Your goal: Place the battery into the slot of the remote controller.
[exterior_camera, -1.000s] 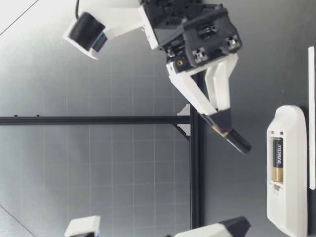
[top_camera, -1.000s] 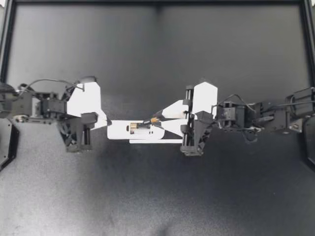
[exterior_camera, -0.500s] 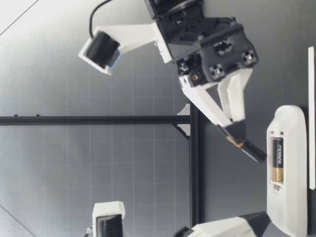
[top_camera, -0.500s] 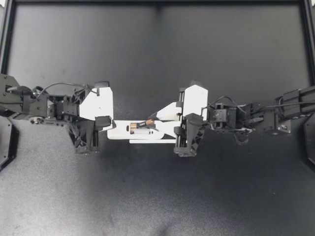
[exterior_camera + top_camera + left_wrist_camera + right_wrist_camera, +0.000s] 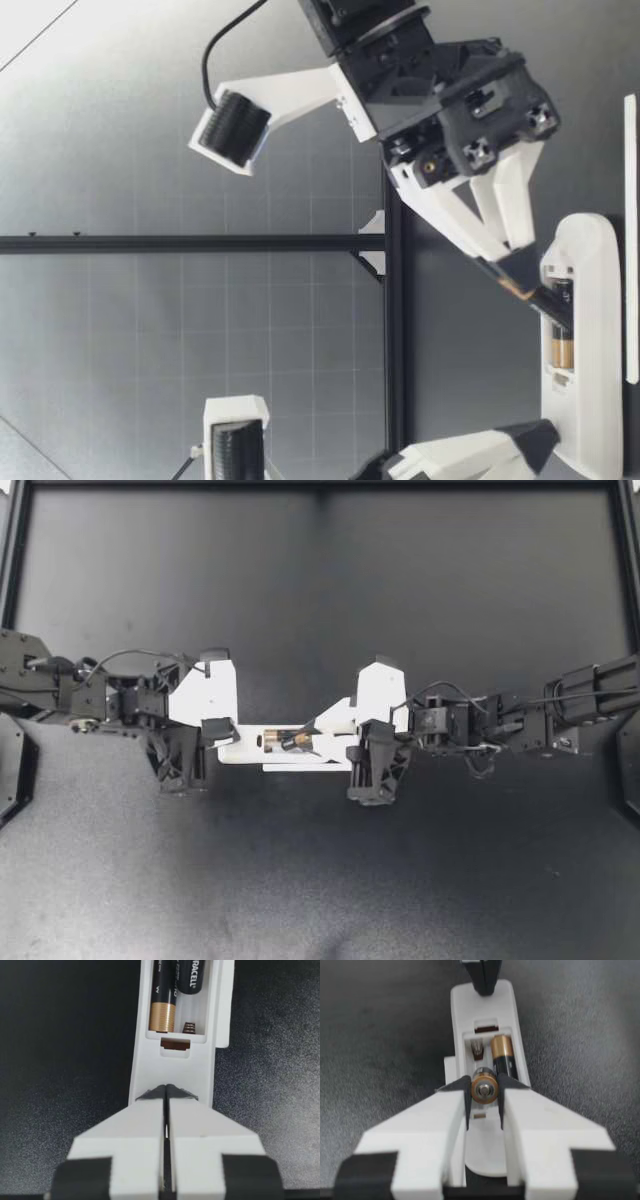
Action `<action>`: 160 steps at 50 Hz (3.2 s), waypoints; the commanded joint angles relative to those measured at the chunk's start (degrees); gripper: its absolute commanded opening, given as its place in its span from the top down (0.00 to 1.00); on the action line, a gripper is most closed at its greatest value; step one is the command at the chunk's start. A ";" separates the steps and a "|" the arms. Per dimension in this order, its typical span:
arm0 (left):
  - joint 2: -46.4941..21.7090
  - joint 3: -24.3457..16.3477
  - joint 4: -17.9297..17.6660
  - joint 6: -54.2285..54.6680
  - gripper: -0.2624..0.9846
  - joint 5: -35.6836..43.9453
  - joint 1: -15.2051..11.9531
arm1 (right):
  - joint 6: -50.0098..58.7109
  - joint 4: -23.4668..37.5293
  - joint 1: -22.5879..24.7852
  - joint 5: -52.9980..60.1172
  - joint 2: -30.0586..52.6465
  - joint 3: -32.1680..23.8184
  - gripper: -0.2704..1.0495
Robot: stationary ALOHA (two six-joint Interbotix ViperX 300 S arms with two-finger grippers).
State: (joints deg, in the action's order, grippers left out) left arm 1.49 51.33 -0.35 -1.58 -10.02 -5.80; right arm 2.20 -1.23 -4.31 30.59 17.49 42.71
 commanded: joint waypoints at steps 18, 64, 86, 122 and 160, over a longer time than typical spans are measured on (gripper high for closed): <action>0.70 -0.18 -0.26 0.26 0.98 -1.41 -0.18 | -0.79 1.76 0.09 -9.40 -0.88 -4.04 0.76; 0.70 0.35 -0.62 0.35 0.98 -1.49 -0.18 | 11.16 -6.33 0.09 -14.77 -12.66 -3.52 0.42; 0.53 0.62 -0.62 0.18 0.98 -1.49 -0.18 | 53.61 -10.46 0.79 -17.40 -13.01 -0.79 0.76; 0.62 0.62 -0.62 0.26 0.98 -1.49 -0.18 | 53.88 -8.09 0.09 -23.99 -6.24 -6.77 0.92; 0.35 0.88 -0.62 0.18 0.98 -1.49 -0.18 | 53.88 -6.77 -0.44 -25.66 -2.72 -9.58 0.92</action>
State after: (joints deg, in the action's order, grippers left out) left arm 2.11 51.77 -0.88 -1.49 -10.99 -5.80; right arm 56.16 -8.35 -4.48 5.27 15.47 34.63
